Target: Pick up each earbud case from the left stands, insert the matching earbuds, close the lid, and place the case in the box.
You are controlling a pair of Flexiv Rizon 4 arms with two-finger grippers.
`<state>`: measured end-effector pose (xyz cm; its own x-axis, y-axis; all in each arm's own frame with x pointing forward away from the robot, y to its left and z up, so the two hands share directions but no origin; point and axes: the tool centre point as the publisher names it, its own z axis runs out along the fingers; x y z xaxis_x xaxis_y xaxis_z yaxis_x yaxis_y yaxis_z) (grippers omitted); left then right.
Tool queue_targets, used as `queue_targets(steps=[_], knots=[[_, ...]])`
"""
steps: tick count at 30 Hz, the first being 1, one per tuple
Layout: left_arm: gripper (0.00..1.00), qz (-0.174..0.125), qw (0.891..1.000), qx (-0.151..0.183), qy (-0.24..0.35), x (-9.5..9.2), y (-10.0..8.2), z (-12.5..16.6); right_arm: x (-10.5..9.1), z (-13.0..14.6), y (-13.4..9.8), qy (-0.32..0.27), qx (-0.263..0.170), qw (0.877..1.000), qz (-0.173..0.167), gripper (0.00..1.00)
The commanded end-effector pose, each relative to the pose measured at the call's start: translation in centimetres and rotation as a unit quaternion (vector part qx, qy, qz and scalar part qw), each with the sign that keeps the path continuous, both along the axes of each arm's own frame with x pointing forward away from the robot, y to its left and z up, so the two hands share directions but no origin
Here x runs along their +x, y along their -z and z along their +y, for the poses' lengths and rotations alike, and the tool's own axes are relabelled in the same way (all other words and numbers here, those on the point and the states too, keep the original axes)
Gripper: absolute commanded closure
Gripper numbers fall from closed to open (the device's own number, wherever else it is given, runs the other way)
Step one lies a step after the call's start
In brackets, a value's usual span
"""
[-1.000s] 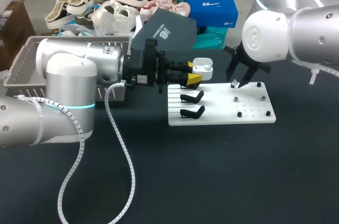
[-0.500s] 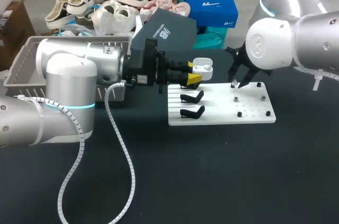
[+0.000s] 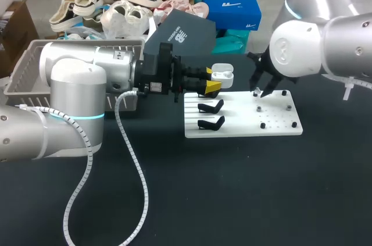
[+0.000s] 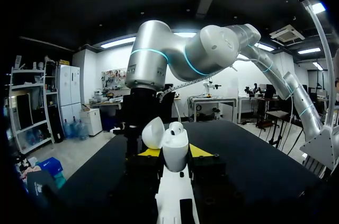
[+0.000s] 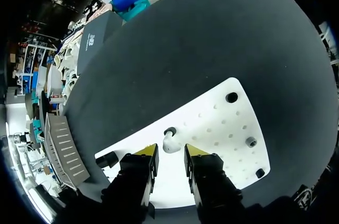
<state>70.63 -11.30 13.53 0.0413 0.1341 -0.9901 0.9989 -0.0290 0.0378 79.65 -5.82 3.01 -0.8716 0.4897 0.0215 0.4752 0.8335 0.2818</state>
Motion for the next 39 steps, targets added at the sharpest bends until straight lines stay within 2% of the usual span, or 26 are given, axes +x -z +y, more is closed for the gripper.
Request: queue_targets(steps=[1,9,11,14,21,27,32,39], knots=[[1.00,-0.001,1.000,-0.001,-0.002,-0.1,0.0,0.0,0.2,0.2,0.0,0.002,-0.002,1.000,0.002,0.71],[1.00,-0.001,1.000,-0.001,-0.002,-0.1,0.0,0.0,0.4,0.3,0.1,0.004,0.000,1.000,0.003,0.75],[1.00,-0.001,1.000,-0.001,-0.002,-0.1,0.0,0.0,0.5,0.4,0.1,0.004,0.000,1.000,0.003,0.81],[1.00,-0.001,1.000,-0.001,-0.002,-0.1,0.0,0.0,0.6,0.3,0.1,0.005,0.000,1.000,0.002,1.00],[1.00,-0.001,1.000,-0.001,-0.002,-0.1,0.0,0.0,0.5,0.0,-0.2,0.007,0.001,1.000,0.002,1.00],[1.00,-0.001,1.000,-0.001,-0.002,-0.1,0.0,0.0,0.1,-0.5,-1.7,0.014,0.011,1.000,-0.007,1.00],[1.00,-0.001,1.000,-0.001,-0.002,-0.1,0.0,0.0,-0.5,-1.0,-4.0,0.016,0.021,0.999,-0.023,1.00],[1.00,-0.001,1.000,-0.001,-0.002,-0.1,0.0,0.0,-1.5,-2.3,-8.0,0.014,0.013,0.998,-0.056,1.00]])
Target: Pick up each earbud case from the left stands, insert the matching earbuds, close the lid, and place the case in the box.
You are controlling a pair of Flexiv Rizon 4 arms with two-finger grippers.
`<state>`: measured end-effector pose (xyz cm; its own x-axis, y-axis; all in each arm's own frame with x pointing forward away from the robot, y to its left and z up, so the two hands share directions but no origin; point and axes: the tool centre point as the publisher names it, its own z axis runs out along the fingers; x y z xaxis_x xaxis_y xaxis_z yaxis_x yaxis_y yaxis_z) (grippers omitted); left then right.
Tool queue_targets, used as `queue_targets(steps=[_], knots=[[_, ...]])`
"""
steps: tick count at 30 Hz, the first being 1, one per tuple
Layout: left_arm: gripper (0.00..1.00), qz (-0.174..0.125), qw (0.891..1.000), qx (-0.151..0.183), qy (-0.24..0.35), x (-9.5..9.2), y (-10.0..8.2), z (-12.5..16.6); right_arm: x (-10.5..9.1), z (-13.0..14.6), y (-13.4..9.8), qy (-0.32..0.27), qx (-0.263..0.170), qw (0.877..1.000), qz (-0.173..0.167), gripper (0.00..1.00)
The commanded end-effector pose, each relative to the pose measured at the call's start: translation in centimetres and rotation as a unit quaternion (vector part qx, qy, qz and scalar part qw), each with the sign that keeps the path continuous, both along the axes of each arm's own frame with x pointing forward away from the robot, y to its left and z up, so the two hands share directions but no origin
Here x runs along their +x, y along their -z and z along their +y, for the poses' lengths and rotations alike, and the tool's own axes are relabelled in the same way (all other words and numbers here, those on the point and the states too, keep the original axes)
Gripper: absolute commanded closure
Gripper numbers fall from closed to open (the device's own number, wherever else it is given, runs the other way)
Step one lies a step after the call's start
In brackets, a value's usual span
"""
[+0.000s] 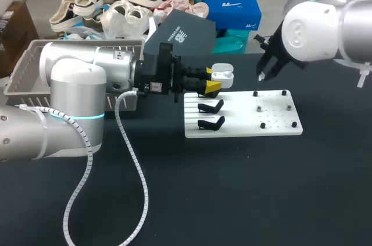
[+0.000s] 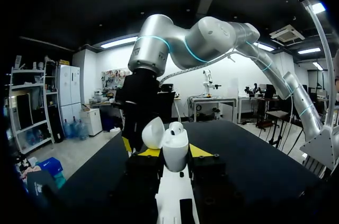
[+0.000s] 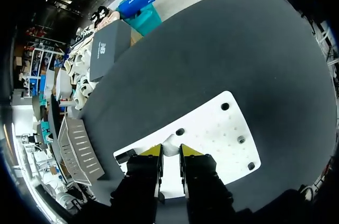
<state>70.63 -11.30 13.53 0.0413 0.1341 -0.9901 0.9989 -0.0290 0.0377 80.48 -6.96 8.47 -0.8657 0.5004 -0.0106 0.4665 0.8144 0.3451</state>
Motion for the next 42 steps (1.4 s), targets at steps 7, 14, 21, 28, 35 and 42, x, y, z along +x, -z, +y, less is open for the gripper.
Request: queue_targets(steps=[7,14,21,28,35,42], knots=[[1.00,-0.001,1.000,-0.001,-0.002,-0.1,0.0,0.0,-3.7,-2.2,-7.9,-0.006,-0.026,0.998,-0.050,1.00],[1.00,-0.001,1.000,-0.001,-0.002,-0.1,0.0,0.0,-6.4,-0.3,-13.5,-0.095,-0.038,0.995,-0.020,1.00],[1.00,-0.001,1.000,-0.001,-0.002,-0.1,0.0,0.0,-8.1,2.3,-16.9,-0.198,-0.017,0.978,0.065,1.00],[1.00,-0.001,1.000,-0.001,-0.002,-0.1,0.0,0.0,-9.5,5.4,-18.1,-0.242,-0.016,0.965,0.101,1.00],[1.00,-0.001,1.000,-0.001,-0.002,-0.1,0.0,0.0,-11.3,9.0,-17.4,-0.273,-0.020,0.955,0.110,1.00],[1.00,-0.001,1.000,-0.001,-0.002,-0.1,0.0,0.0,-13.4,10.6,-15.2,-0.258,-0.035,0.963,0.074,1.00]])
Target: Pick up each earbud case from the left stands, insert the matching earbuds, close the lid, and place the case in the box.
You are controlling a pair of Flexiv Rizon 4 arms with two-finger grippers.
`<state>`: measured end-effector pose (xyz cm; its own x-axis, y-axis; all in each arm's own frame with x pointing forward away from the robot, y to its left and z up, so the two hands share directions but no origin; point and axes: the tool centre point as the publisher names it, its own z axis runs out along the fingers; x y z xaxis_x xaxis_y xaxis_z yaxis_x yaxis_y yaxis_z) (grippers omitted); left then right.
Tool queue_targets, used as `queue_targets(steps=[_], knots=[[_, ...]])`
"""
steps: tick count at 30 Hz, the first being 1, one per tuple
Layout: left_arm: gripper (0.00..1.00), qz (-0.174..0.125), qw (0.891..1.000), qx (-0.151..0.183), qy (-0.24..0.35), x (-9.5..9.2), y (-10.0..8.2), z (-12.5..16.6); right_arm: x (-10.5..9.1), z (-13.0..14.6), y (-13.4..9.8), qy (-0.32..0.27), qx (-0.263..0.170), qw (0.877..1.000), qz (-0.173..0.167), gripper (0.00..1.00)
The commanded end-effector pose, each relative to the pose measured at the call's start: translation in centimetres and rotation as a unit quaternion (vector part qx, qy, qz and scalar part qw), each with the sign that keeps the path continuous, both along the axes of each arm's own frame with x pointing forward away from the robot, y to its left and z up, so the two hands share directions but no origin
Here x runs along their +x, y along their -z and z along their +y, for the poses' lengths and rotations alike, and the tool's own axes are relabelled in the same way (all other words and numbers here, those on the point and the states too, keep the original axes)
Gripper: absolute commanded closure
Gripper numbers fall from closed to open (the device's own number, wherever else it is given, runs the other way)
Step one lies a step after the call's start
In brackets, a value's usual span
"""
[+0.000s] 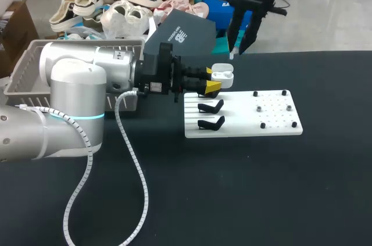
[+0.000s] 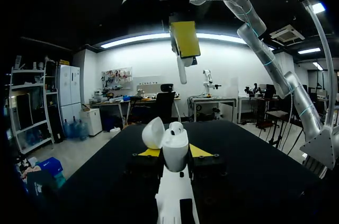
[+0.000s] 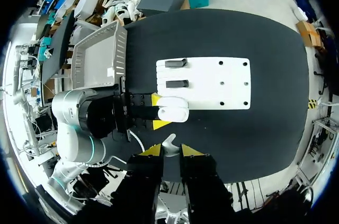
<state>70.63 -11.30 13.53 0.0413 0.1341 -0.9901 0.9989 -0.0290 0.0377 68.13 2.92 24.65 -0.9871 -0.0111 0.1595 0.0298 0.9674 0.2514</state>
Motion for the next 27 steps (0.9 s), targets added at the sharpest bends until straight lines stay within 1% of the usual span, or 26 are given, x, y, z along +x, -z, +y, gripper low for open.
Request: queue_targets(steps=[1,2,4,6,23,26,27], knots=[[1.00,-0.001,1.000,-0.001,-0.002,-0.1,0.0,0.0,-1.2,0.8,1.2,0.011,-0.005,1.000,-0.028,1.00],[1.00,-0.001,1.000,-0.001,-0.002,-0.1,0.0,0.0,-1.4,0.9,1.4,0.016,-0.005,0.999,-0.033,1.00],[1.00,-0.001,1.000,-0.001,-0.002,-0.1,0.0,0.0,-1.9,1.1,1.9,0.034,0.006,0.998,-0.053,1.00],[1.00,-0.001,1.000,-0.001,-0.002,-0.1,0.0,0.0,-2.4,1.4,2.3,0.049,0.005,0.995,-0.085,1.00],[1.00,-0.001,1.000,-0.001,-0.002,-0.1,0.0,0.0,-2.4,1.4,2.3,0.049,0.005,0.995,-0.085,1.00],[1.00,-0.001,1.000,-0.001,-0.002,-0.1,0.0,0.0,-1.9,2.1,1.8,0.037,0.026,0.994,-0.096,1.00],[1.00,-0.001,1.000,-0.001,-0.002,-0.1,0.0,0.0,-1.7,2.2,1.8,0.028,0.041,0.994,-0.092,1.00]])
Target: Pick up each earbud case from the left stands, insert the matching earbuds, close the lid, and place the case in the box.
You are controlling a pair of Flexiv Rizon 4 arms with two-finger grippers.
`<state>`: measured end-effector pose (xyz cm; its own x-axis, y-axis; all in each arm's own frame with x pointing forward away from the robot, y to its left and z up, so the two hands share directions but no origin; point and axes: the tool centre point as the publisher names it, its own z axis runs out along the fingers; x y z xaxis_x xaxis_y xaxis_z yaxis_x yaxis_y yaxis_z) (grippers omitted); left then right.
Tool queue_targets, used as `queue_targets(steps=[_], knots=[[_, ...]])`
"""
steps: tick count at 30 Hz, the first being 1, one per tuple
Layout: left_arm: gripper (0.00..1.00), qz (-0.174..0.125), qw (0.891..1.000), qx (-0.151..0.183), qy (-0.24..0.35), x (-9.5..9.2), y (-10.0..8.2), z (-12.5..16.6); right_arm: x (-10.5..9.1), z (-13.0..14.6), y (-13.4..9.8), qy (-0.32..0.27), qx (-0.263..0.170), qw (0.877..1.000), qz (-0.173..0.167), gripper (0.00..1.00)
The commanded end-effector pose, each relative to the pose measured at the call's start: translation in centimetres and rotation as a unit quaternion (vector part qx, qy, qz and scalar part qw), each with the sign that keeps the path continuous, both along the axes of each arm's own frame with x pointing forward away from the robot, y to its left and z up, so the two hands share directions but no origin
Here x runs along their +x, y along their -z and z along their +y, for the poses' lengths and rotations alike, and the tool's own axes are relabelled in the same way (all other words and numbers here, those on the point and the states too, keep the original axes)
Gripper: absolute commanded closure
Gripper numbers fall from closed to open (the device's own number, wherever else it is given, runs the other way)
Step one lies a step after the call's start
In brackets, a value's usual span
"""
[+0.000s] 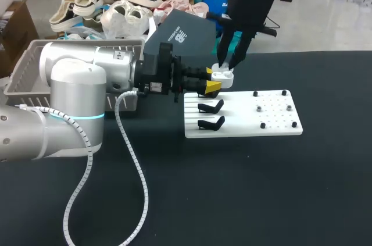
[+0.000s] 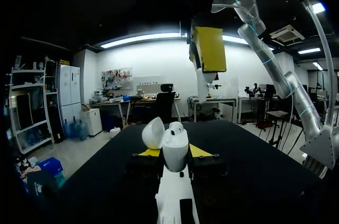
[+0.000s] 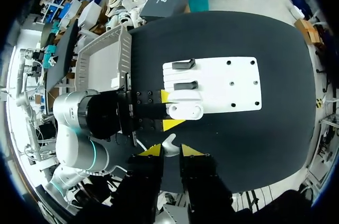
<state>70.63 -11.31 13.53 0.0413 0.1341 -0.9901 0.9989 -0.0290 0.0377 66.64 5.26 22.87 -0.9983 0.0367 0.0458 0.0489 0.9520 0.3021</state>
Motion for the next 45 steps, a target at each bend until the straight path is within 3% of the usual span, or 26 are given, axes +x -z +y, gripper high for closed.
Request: queue_targets(steps=[1,9,15,27,45], knots=[[1.00,-0.001,1.000,-0.001,-0.002,-0.1,0.0,0.0,-0.1,0.0,0.0,-0.007,0.022,0.999,-0.040,1.00],[1.00,-0.001,1.000,-0.001,-0.002,-0.1,0.0,0.0,0.7,0.4,0.8,-0.057,0.013,0.998,-0.033,1.00],[1.00,-0.001,1.000,-0.001,-0.002,-0.1,0.0,0.0,0.9,0.7,0.9,-0.060,0.006,0.997,-0.037,1.00],[1.00,-0.001,1.000,-0.001,-0.002,-0.1,0.0,0.0,1.6,0.6,1.9,-0.011,-0.005,1.000,-0.006,1.00],[1.00,-0.001,1.000,-0.001,-0.002,-0.1,0.0,0.0,2.0,1.0,2.9,-0.003,-0.022,1.000,-0.009,1.00]])
